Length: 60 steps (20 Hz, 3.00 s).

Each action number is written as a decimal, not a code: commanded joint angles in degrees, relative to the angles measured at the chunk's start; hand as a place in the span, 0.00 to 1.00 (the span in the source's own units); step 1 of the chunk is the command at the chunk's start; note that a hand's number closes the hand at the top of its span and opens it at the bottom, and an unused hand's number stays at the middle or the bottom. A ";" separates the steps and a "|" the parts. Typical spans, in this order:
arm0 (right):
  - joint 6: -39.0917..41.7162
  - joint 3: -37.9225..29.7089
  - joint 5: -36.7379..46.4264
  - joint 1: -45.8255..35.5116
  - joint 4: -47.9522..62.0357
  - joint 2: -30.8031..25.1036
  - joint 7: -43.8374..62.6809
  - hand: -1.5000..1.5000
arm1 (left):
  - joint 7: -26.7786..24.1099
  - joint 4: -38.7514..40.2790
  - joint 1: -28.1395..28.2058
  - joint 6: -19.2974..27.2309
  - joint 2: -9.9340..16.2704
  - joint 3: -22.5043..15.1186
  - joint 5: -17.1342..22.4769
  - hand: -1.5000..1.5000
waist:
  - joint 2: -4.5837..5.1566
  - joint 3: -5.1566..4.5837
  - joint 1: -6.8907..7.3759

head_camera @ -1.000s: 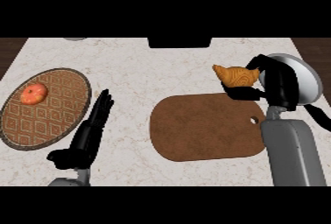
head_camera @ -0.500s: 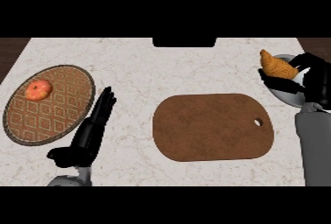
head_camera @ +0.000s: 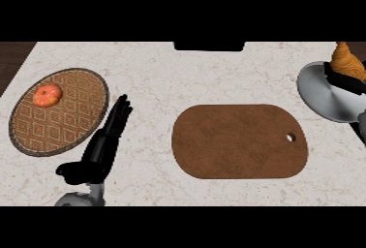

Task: Pick the croissant from the cutting board and place it in the pan

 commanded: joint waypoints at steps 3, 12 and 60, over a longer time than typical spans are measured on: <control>-2.11 -6.03 -5.84 -4.46 13.63 -7.87 -11.26 1.00 | -3.59 2.32 1.27 -0.37 -1.48 -1.88 -1.25 0.50 | 0.45 0.09 0.81; 13.53 -0.03 1.60 -6.63 29.13 -13.10 -2.05 0.00 | -0.36 0.63 -1.71 -1.69 -0.58 -1.31 -0.28 0.50 | 1.51 0.10 3.38; 55.20 -13.96 -24.16 9.71 29.14 -20.82 -37.48 0.00 | 2.02 -1.41 -0.27 -3.51 0.55 3.62 1.26 0.50 | -0.47 0.00 -0.86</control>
